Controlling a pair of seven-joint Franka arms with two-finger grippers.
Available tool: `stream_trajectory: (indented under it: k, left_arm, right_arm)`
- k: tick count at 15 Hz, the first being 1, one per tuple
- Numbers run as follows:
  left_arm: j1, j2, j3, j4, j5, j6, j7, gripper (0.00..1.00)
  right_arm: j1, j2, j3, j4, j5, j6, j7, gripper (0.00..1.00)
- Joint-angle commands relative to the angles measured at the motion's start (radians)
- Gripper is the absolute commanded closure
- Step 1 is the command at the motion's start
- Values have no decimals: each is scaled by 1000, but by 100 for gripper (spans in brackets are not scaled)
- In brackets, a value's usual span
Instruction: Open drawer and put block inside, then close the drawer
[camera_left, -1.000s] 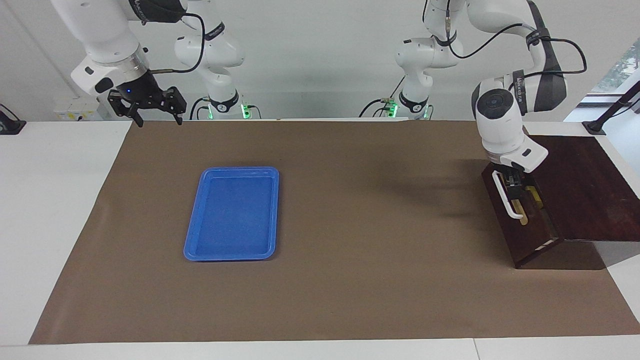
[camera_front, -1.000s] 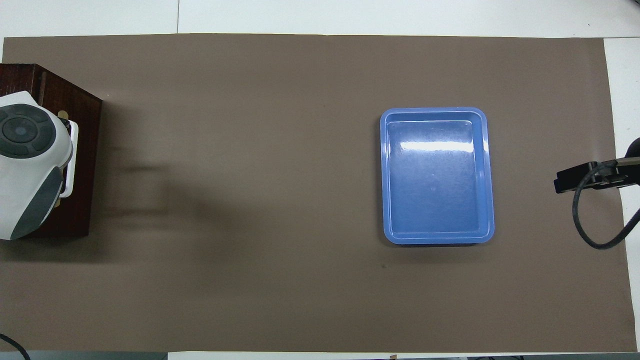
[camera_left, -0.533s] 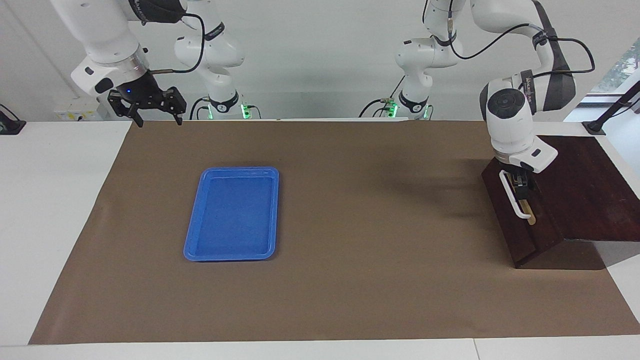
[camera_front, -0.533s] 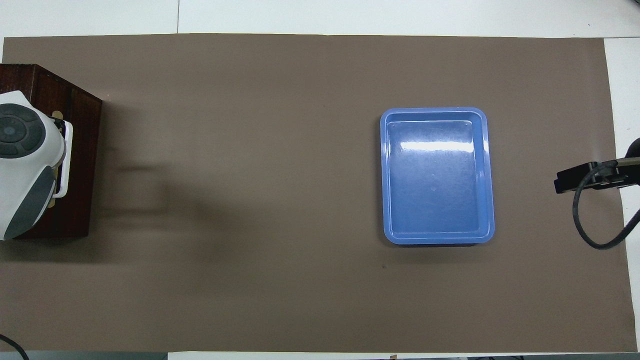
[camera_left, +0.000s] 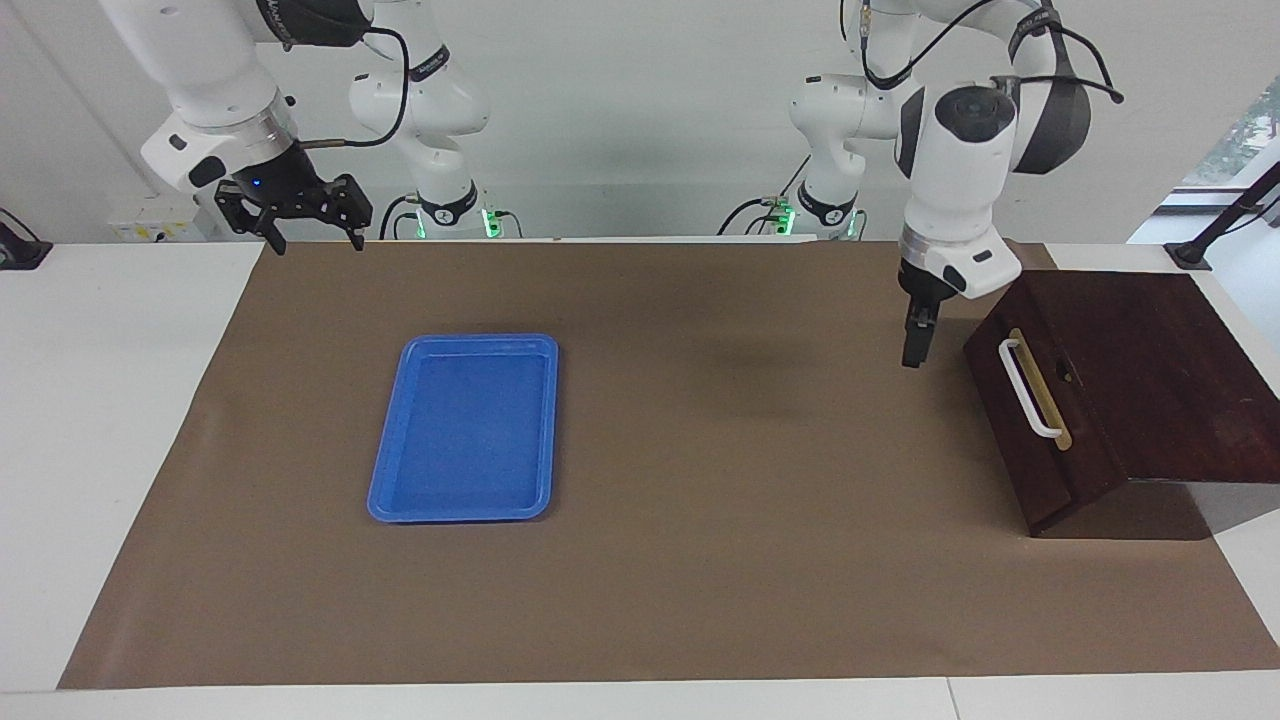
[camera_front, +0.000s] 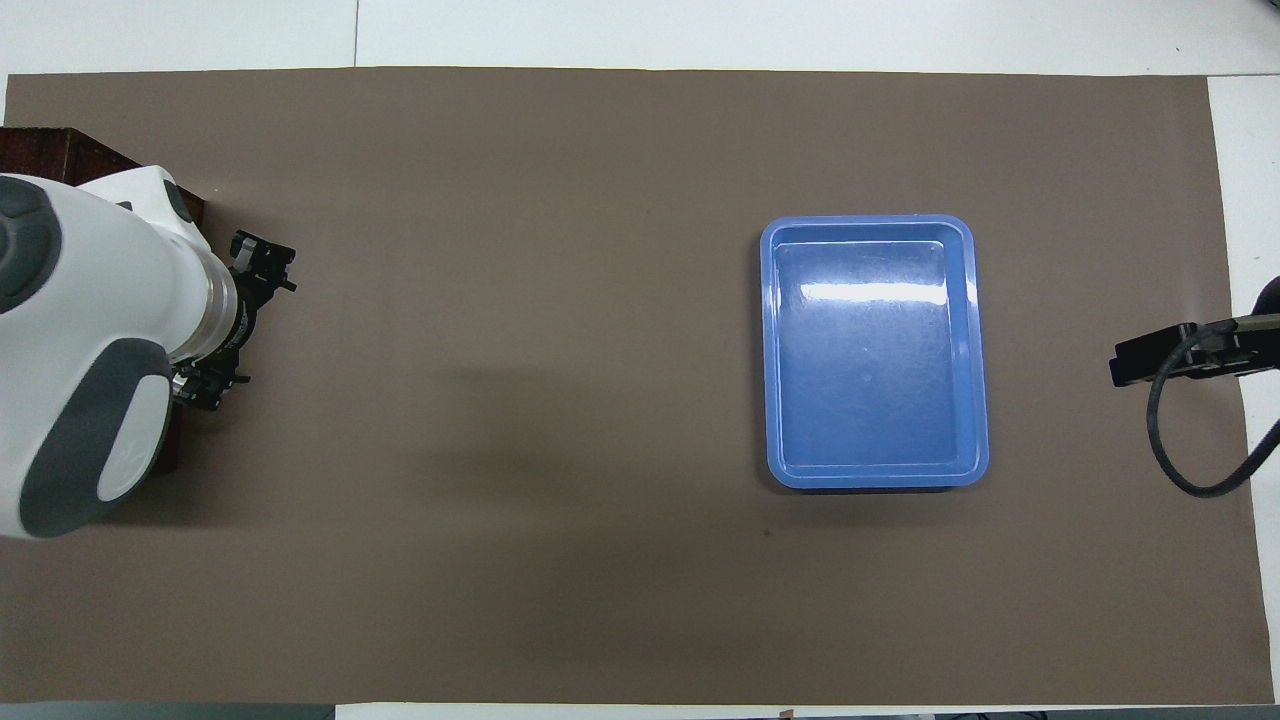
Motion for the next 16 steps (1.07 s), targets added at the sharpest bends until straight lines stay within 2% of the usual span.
stream_trajectory:
  k: [1,3,6,10,13,16]
  left_arm:
    - [-18,-12,18,139,-109,-168,197,0]
    - [-15,-12,20,188,-119,-233,352,0]
    - [9,-12,49,210,-122,-275,654,0]
    - [146,-8,56,223,-122,-272,980,0]
    - [238,-5,56,207,-121,-264,1201,0]
    - [241,-4,58,130,-119,-214,1287,0]
  right_arm:
    - [-35,-1,9,7,-16,-23,-32,0]
    - [-38,2,0,13,-16,-34,-43,0]
    - [-98,5,40,16,-14,-28,-55,0]
    - [-76,56,34,71,-14,-31,-49,0]
    - [-58,92,17,76,-14,-22,-41,0]
    - [-36,99,9,71,-16,-17,-8,0]
